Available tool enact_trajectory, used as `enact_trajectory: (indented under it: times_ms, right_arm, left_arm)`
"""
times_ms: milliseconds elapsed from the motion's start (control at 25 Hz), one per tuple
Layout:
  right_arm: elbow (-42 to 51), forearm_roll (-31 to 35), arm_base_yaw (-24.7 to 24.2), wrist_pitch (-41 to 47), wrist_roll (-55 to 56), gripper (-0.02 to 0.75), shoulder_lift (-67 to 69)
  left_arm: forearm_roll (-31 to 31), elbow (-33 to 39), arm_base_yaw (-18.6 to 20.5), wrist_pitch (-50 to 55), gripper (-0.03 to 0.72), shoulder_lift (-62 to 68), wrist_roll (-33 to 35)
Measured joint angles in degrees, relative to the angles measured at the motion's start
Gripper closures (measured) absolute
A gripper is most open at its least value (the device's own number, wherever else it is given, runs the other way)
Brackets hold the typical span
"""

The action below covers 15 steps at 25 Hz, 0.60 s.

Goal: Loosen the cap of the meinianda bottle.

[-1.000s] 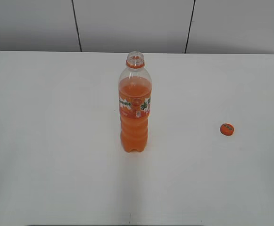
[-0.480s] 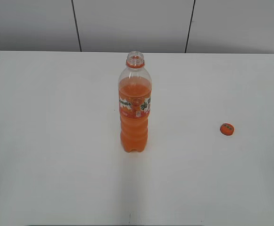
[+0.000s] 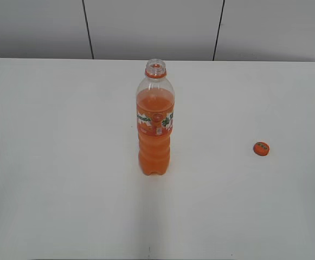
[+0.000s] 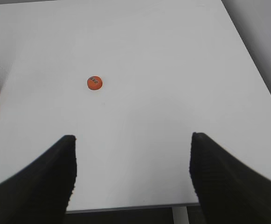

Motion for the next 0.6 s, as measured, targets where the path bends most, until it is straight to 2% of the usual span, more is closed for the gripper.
enact_trajectory:
  times_ms: [600]
  right_arm:
    - [0.0,0.3,0.0,0.0,0.0,0.172,0.0]
  left_arm:
    - [0.0,0.0,0.0,0.0,0.209,0.0,0.0]
